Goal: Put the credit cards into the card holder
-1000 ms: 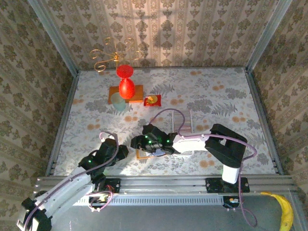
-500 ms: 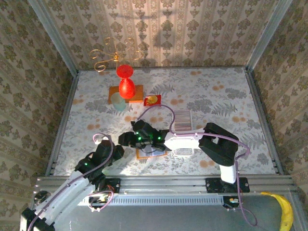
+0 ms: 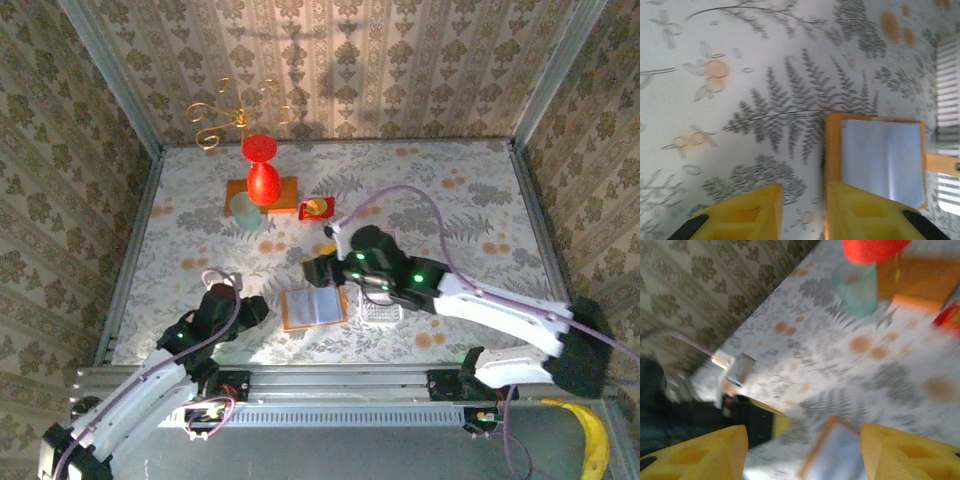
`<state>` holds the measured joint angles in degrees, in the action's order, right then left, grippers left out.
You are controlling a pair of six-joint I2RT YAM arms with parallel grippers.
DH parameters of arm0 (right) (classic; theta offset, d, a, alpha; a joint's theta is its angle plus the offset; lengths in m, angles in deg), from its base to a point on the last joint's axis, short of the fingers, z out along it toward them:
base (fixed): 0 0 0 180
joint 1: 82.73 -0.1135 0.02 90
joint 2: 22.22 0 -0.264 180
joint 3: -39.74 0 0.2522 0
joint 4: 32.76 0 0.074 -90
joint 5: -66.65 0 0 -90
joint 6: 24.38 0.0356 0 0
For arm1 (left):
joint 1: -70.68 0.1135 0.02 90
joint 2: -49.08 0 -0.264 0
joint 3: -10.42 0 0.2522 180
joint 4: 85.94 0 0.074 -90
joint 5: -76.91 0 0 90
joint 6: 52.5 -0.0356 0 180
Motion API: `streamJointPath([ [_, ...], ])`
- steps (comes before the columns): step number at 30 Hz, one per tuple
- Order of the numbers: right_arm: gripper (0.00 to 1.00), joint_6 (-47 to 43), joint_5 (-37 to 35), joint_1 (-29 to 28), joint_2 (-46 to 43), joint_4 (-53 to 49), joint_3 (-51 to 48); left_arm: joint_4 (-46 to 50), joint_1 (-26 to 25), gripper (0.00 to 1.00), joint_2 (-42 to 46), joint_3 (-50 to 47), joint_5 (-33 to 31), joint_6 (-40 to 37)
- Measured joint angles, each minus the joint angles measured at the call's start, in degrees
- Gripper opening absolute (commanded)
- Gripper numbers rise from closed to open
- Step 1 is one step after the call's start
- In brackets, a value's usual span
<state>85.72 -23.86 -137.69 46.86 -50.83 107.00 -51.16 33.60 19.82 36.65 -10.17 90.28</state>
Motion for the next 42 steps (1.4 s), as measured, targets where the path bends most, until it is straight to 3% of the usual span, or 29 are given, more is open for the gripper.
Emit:
streamJointPath([
  [5,0.62,-26.25,-4.39,-0.15,-10.86,-6.82,-6.01,-6.93,-4.66,0.21,-9.90,2.78,2.54,-1.68],
  [9,0.66,-43.04,-5.75,2.95,-10.93,-15.89,-6.19,-12.28,-7.87,0.19,-18.29,4.74,4.31,-2.71],
  [13,0.74,-53.22,-5.84,7.06,-8.37,-22.82,-7.23,-15.37,-9.55,0.17,-24.11,6.54,5.73,-3.50],
  [16,0.81,-57.90,-6.99,8.46,-4.94,-23.98,-8.35,-16.79,-10.16,0.17,-25.40,7.23,6.25,-3.61],
  [24,0.88,-64.89,-10.51,8.63,3.61,-21.53,-10.60,-17.68,-10.21,0.18,-23.52,7.06,6.32,-3.63],
  [37,0.87,-69.79,-15.85,8.41,7.50,-14.29,-12.74,-17.81,-10.21,0.18,-21.81,5.88,6.10,-3.56],
  [42,0.80,-70.07,-15.89,8.22,8.44,-13.90,-12.81,-17.84,-10.21,0.16,-21.81,5.77,6.10,-3.54],
])
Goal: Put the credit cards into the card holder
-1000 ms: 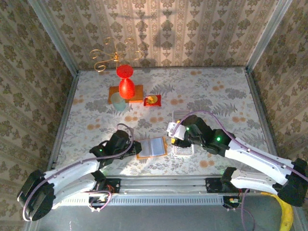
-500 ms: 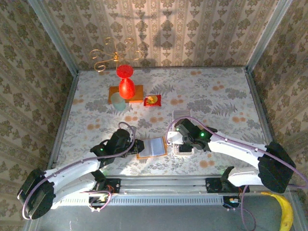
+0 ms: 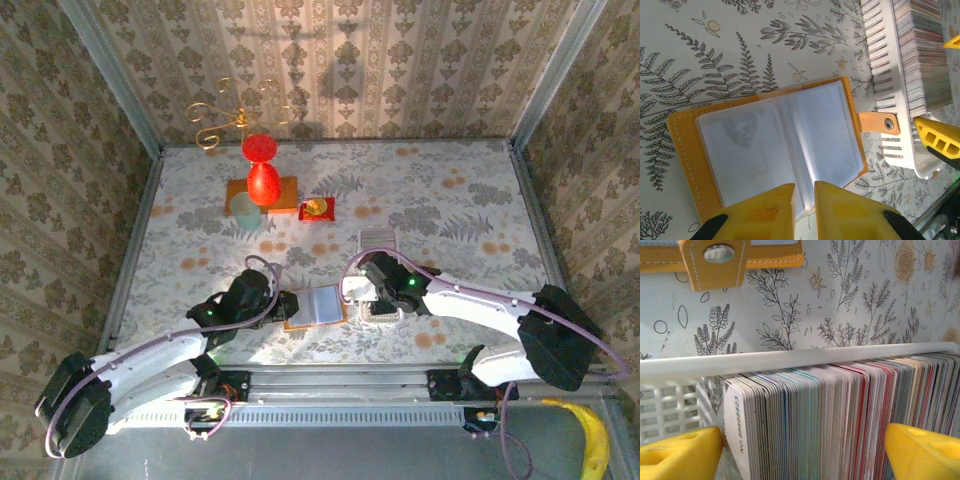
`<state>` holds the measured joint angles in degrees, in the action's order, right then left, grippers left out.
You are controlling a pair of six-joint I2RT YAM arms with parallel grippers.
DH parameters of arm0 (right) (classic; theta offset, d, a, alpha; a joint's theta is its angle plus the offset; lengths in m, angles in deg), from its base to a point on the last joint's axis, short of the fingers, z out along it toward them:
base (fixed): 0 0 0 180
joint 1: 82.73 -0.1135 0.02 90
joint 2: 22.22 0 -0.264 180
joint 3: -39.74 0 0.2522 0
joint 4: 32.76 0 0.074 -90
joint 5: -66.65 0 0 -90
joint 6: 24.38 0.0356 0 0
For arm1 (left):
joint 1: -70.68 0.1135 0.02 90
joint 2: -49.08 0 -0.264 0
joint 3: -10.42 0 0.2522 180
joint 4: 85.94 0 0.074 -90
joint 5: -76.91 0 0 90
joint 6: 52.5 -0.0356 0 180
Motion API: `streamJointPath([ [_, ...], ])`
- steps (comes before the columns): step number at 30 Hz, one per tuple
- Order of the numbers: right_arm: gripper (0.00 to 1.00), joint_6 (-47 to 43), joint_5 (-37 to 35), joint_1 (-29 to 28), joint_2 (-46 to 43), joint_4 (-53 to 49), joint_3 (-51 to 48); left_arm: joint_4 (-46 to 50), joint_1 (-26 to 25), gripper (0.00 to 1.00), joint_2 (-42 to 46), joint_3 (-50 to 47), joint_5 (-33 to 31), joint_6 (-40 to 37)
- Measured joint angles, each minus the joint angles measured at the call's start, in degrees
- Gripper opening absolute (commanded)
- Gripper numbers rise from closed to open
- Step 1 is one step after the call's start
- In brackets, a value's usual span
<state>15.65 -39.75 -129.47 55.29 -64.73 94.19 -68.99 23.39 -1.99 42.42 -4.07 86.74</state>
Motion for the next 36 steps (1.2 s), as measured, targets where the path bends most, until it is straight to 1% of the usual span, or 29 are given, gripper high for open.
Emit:
streamJointPath([
  [4,0.77,-0.50,0.00,-0.28,0.00,-0.17,0.00,0.02,0.00,0.15,-0.02,-0.39,-0.02,0.00],
  [9,0.69,-0.90,-0.20,-1.16,-1.44,-0.35,-0.35,-0.04,0.00,0.15,-0.02,-0.70,-0.26,0.07],
  [13,0.55,-0.90,-0.39,-1.62,-2.58,-0.74,-0.70,-0.22,0.00,0.14,-0.09,-0.87,-0.46,0.28],
  [17,0.45,-0.85,-0.35,-2.08,-2.58,-1.84,-0.70,-0.26,0.00,0.14,-0.11,-0.87,-0.44,0.48],
  [26,0.37,-0.87,-0.35,-2.40,-2.78,-3.23,-0.70,-0.35,-0.44,0.13,-0.87,-0.90,-0.48,0.59],
  [28,0.32,-0.83,-0.33,-2.43,-3.28,-3.45,-0.70,-0.63,-0.44,0.12,-1.27,-0.90,-0.50,0.66],
  [31,0.31,-0.90,-0.33,-2.58,-4.24,-3.85,-0.70,-0.92,-0.66,0.12,-1.92,-0.90,-0.61,0.66],
  [36,0.19,-0.83,-0.22,-2.95,-5.05,-4.28,-0.70,-1.16,-0.74,0.11,-2.89,-0.90,-0.66,0.66],
])
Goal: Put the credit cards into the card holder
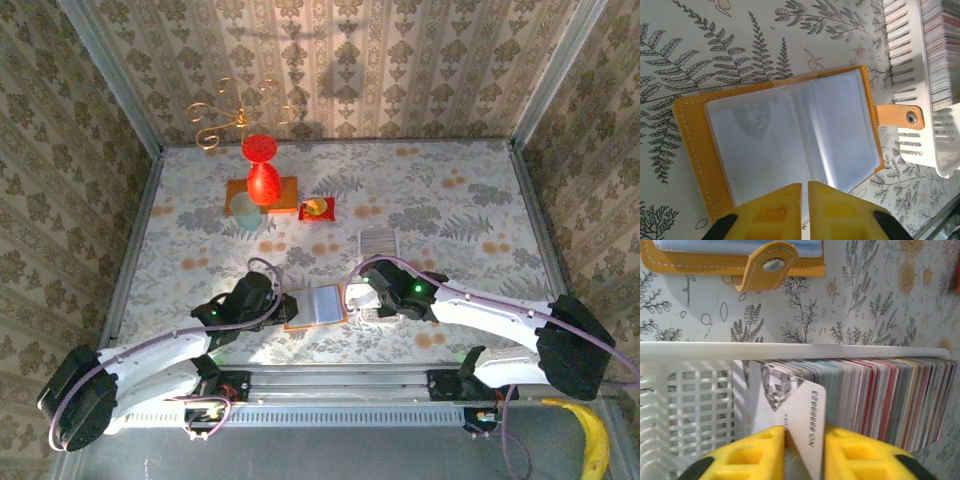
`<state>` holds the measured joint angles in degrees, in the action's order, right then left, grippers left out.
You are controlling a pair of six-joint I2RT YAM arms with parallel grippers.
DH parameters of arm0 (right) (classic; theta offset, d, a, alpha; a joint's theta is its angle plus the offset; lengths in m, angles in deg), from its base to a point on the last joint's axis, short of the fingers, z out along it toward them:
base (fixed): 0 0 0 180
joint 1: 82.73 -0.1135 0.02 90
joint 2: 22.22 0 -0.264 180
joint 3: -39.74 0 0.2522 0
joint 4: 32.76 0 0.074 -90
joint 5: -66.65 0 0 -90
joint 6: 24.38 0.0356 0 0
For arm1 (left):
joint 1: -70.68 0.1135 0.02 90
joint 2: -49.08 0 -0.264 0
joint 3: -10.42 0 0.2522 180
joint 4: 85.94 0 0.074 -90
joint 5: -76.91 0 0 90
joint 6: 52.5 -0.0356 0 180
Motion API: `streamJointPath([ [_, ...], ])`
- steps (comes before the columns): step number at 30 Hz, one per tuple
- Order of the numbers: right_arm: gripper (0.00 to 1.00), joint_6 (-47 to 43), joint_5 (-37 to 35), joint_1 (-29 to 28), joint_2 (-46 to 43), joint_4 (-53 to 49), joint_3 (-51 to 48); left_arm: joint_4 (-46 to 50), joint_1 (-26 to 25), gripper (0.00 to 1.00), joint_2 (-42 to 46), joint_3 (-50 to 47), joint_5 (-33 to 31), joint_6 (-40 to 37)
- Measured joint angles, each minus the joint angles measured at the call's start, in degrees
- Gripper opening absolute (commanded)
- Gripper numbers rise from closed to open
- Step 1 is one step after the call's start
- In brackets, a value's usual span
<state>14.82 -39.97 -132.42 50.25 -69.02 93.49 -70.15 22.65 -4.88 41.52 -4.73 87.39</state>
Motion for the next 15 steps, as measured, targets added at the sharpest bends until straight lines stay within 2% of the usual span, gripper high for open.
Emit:
streamJointPath([
  [4,0.16,0.00,0.11,-0.15,-0.46,-0.20,0.00,-0.35,-0.02,0.11,-0.72,0.00,0.00,0.00],
  [7,0.06,0.24,0.31,-0.57,-1.64,-1.03,0.00,-0.37,-0.33,0.11,-0.96,0.00,-0.02,0.02],
  [10,0.01,0.50,0.90,-1.81,-3.78,-2.71,0.00,-0.35,-0.33,0.11,-1.07,0.00,-0.22,0.00],
  [15,0.00,2.62,1.16,-3.43,-8.20,-4.74,0.04,-0.02,-0.33,0.10,-1.07,0.00,-0.66,0.00],
])
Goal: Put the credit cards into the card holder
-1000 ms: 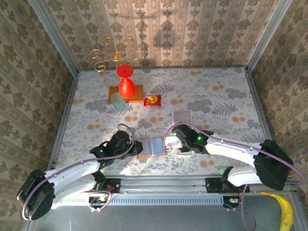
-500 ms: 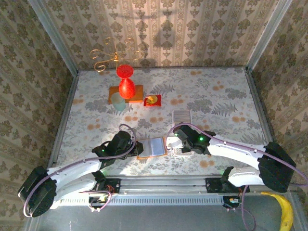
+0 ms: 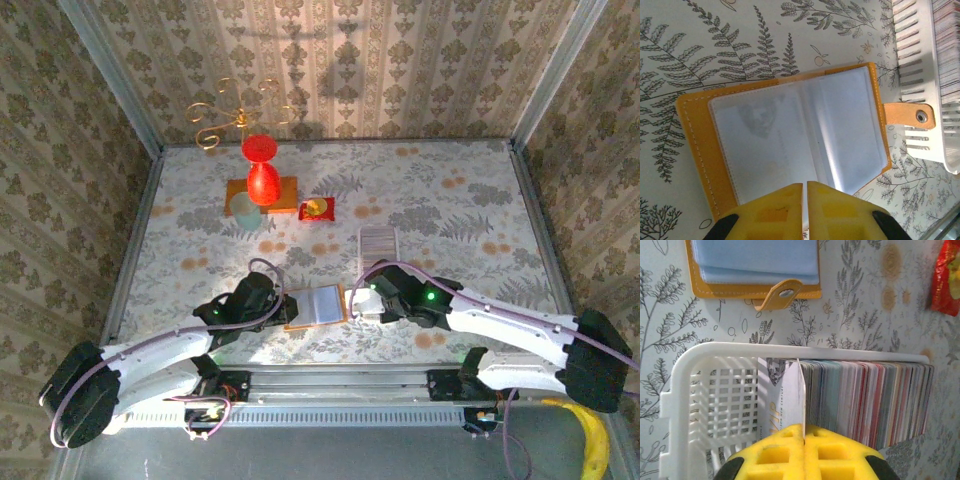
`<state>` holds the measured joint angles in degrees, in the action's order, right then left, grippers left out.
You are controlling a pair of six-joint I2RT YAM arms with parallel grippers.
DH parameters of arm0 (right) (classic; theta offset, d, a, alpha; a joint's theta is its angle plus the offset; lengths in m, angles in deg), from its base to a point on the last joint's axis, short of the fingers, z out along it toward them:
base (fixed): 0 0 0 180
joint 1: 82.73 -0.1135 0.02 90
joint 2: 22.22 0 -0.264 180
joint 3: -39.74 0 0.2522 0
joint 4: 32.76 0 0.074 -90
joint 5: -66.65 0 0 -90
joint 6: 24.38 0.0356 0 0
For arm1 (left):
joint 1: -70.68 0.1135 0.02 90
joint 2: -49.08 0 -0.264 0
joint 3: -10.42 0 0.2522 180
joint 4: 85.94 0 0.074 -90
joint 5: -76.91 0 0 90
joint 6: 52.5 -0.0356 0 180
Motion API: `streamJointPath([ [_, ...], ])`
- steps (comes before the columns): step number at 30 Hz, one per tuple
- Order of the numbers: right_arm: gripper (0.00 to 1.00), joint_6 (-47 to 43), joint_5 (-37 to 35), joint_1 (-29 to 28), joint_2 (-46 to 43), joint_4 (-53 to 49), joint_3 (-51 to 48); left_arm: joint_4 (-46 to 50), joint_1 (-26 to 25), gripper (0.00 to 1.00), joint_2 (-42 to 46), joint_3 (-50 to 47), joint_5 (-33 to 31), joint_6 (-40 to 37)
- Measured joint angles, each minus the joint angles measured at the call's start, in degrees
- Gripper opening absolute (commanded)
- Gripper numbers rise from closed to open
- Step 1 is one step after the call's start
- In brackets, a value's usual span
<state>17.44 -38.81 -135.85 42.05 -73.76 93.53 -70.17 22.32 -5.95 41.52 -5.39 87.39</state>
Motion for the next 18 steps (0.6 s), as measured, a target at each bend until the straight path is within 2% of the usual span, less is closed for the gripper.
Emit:
streamJointPath([
  [5,0.00,4.68,2.62,-1.75,-4.85,-4.50,0.74,0.74,0.00,0.12,0.11,0.00,-0.11,-0.02],
  [8,0.00,11.50,4.70,-2.45,-7.52,-6.23,2.95,1.84,0.00,0.14,0.70,0.00,-0.35,-0.04],
  [14,0.00,33.97,6.32,-2.54,-7.74,-4.98,9.38,2.84,0.00,0.22,1.81,0.00,-0.59,-0.22],
  [18,0.00,50.51,7.93,-2.51,-4.20,-4.07,12.41,5.35,0.00,0.31,3.06,0.02,-1.07,-0.26],
])
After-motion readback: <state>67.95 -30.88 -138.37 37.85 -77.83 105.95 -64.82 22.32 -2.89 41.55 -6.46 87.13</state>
